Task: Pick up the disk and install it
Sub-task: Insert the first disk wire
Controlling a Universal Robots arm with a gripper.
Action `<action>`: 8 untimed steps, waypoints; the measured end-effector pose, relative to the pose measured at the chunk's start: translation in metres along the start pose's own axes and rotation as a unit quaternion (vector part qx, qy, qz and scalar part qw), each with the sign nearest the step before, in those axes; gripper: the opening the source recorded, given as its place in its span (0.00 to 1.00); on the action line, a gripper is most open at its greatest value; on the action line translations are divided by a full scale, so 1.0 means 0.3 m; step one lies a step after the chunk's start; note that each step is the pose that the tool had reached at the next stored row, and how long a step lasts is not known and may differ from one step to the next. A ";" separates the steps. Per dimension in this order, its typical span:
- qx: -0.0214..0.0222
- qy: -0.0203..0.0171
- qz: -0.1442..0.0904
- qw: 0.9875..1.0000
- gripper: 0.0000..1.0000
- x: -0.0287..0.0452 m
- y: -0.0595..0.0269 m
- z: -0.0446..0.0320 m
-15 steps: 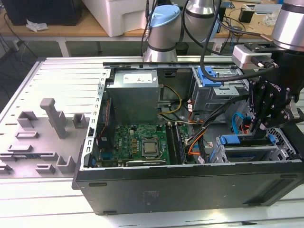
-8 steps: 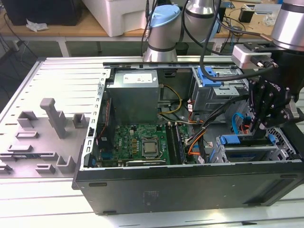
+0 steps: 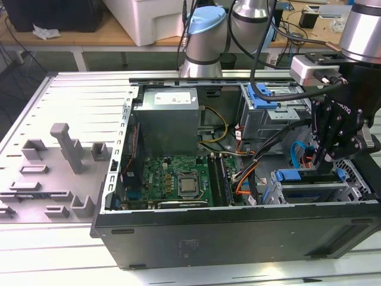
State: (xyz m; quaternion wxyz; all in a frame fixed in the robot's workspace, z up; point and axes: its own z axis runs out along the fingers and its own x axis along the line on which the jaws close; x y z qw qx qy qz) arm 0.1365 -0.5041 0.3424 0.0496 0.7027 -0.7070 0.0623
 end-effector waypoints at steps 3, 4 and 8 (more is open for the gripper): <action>0.000 -0.001 0.000 1.000 0.17 0.000 0.000 0.000; 0.000 -0.001 0.000 1.000 0.17 0.000 0.000 0.000; 0.000 -0.001 0.000 1.000 0.17 -0.001 0.000 0.010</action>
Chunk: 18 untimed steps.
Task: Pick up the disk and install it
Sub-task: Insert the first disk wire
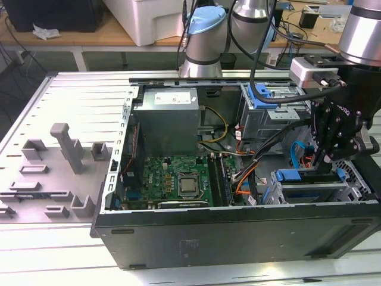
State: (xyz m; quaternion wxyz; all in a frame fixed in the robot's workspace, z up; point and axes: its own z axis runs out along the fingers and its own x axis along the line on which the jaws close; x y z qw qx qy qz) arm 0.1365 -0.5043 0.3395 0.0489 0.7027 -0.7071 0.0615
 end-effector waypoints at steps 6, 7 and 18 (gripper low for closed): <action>0.000 0.000 0.000 1.000 0.17 0.000 0.000 0.003; 0.000 0.000 0.000 1.000 0.17 0.000 0.000 0.003; 0.000 0.000 0.000 1.000 0.17 -0.001 0.000 0.003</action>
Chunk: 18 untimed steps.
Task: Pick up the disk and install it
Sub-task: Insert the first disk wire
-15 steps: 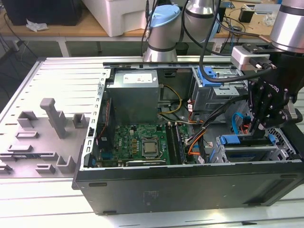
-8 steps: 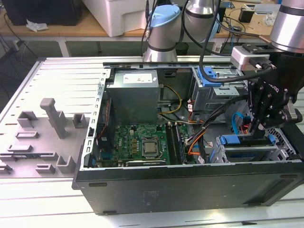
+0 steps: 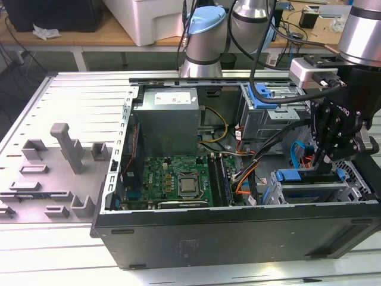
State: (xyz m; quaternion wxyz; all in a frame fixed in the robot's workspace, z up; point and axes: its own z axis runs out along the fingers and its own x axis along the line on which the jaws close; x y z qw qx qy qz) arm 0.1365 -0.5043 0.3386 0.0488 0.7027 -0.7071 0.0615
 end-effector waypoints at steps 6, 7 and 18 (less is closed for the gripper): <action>0.000 0.004 0.000 1.000 0.17 0.002 0.000 -0.009; 0.000 0.004 0.000 1.000 0.17 0.002 0.000 -0.010; 0.000 0.004 0.000 1.000 0.17 0.002 -0.003 -0.009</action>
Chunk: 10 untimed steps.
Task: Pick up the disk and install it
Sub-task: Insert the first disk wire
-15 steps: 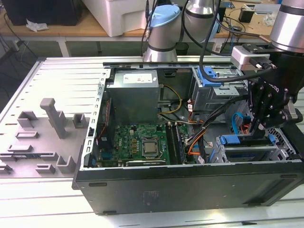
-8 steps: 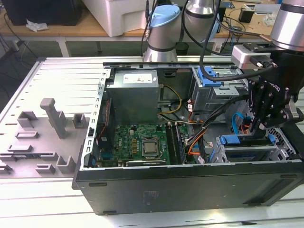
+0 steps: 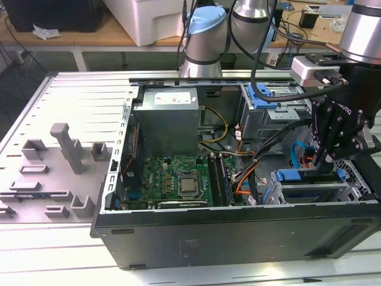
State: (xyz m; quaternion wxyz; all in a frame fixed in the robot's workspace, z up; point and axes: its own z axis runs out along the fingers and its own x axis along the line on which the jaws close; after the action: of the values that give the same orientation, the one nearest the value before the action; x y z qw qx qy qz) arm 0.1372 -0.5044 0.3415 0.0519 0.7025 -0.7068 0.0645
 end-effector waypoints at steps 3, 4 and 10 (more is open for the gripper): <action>0.000 -0.001 0.000 1.000 0.17 0.000 0.000 0.001; 0.000 -0.001 0.000 1.000 0.17 0.000 0.000 0.001; 0.000 -0.003 0.000 1.000 0.17 0.003 0.000 0.001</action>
State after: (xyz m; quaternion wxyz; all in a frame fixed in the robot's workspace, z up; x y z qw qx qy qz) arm 0.1372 -0.5052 0.3414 0.0497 0.7026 -0.7070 0.0626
